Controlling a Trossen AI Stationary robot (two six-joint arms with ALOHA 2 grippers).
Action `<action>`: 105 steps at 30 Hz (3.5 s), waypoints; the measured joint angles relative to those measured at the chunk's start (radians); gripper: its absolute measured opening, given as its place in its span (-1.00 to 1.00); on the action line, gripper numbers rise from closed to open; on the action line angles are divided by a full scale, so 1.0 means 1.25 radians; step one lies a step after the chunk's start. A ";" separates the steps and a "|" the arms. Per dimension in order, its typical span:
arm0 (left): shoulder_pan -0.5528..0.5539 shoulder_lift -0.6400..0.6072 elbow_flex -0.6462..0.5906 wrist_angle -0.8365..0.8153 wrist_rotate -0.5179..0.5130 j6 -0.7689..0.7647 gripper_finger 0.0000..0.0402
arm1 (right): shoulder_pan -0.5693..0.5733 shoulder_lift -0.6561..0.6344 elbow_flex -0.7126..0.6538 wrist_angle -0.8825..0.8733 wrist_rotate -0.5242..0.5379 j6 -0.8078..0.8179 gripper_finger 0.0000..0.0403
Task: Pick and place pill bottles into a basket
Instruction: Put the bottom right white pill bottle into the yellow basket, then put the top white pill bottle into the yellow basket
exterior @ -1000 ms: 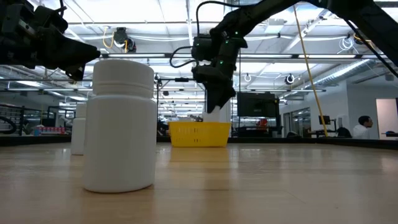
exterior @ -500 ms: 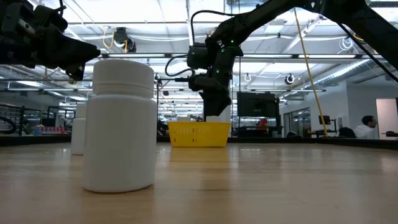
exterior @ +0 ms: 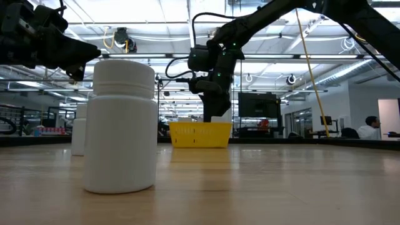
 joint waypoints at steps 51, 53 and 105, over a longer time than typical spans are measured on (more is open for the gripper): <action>0.000 0.000 0.000 -0.001 0.000 0.000 -0.68 | 0.571 -0.338 -0.118 0.171 0.283 0.378 -0.99; 0.000 0.000 0.000 -0.001 0.000 0.000 -0.68 | 0.594 -0.402 -0.206 0.238 0.329 0.400 -1.00; -0.013 0.000 0.000 0.294 0.022 -0.281 -0.68 | 0.663 -1.646 -1.224 0.389 0.463 0.237 -1.00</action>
